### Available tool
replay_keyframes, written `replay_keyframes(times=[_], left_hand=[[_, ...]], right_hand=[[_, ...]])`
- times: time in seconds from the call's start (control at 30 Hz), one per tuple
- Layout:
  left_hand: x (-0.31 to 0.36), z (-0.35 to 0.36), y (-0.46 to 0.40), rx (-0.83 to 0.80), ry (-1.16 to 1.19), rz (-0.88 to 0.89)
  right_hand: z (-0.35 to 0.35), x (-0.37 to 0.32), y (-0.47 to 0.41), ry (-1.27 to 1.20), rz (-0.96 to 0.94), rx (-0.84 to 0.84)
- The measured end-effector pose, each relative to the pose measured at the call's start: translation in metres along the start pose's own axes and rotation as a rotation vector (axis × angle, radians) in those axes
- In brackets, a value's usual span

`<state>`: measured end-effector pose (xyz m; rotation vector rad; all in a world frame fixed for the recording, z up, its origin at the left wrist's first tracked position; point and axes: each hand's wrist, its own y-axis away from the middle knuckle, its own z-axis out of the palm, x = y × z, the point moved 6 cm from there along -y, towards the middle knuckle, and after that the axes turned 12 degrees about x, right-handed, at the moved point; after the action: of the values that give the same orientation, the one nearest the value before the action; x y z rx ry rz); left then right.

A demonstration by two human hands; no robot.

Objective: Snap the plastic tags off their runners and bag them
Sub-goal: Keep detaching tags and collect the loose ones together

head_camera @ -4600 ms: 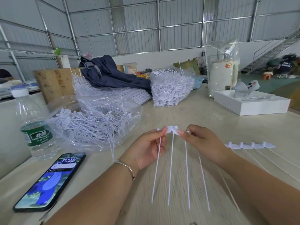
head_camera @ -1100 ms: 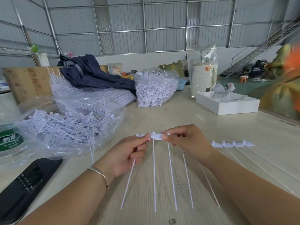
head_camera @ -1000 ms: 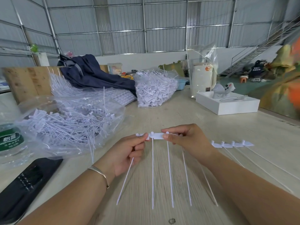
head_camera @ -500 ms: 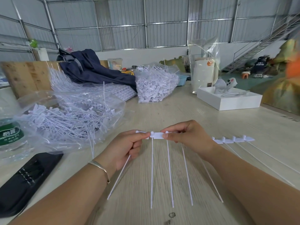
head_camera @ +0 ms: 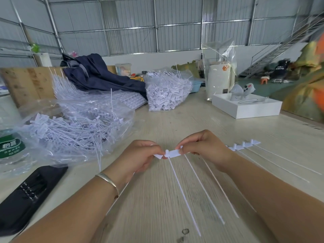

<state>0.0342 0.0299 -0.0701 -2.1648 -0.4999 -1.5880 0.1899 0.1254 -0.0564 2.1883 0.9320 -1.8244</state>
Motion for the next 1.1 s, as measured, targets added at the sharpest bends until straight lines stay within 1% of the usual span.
replay_keyframes(times=[0.03, 0.07, 0.13, 0.17, 0.2, 0.33, 0.47, 0.53, 0.63, 0.7, 0.8, 0.93, 1.0, 1.1], left_hand=[[0.002, 0.001, 0.000, -0.003, -0.031, 0.025], [0.004, 0.002, 0.001, -0.007, -0.118, 0.088], [0.004, 0.005, 0.002, -0.013, -0.414, 0.259], [0.001, 0.007, 0.002, -0.006, -0.499, 0.300], [-0.002, 0.006, 0.002, 0.010, -0.506, 0.305], [-0.005, 0.000, -0.004, 0.072, -0.284, 0.200], [-0.010, 0.000, -0.004, 0.071, -0.161, 0.080], [-0.012, 0.003, -0.001, 0.023, 0.000, -0.050], [-0.016, 0.011, 0.005, -0.047, 0.244, -0.343], [-0.017, 0.015, 0.005, -0.071, 0.346, -0.426], [-0.012, 0.015, 0.004, -0.072, 0.448, -0.405], [-0.005, 0.010, 0.005, -0.041, 0.258, -0.209], [-0.008, 0.009, 0.003, -0.015, 0.243, -0.177], [-0.009, 0.005, 0.000, 0.028, 0.280, -0.183]], right_hand=[[0.000, 0.000, 0.000, -0.008, 0.001, -0.006], [0.000, -0.001, 0.000, -0.012, 0.000, -0.010], [0.000, -0.002, 0.000, -0.005, -0.005, -0.011], [-0.001, -0.003, 0.001, -0.001, -0.014, -0.005], [-0.002, -0.004, 0.001, -0.007, -0.028, 0.005], [-0.003, -0.008, 0.000, -0.048, -0.079, 0.083], [-0.003, -0.009, -0.001, 0.042, -0.159, 0.122], [-0.002, -0.010, -0.001, 0.095, -0.198, 0.135], [0.001, -0.010, -0.001, 0.133, -0.235, 0.144], [0.003, -0.011, 0.000, 0.147, -0.253, 0.138], [0.005, -0.010, 0.001, 0.236, -0.288, 0.115], [0.005, -0.010, 0.002, 0.293, -0.291, 0.108], [0.004, -0.011, 0.002, 0.322, -0.295, 0.130], [0.001, -0.009, 0.001, 0.392, -0.264, 0.162]])
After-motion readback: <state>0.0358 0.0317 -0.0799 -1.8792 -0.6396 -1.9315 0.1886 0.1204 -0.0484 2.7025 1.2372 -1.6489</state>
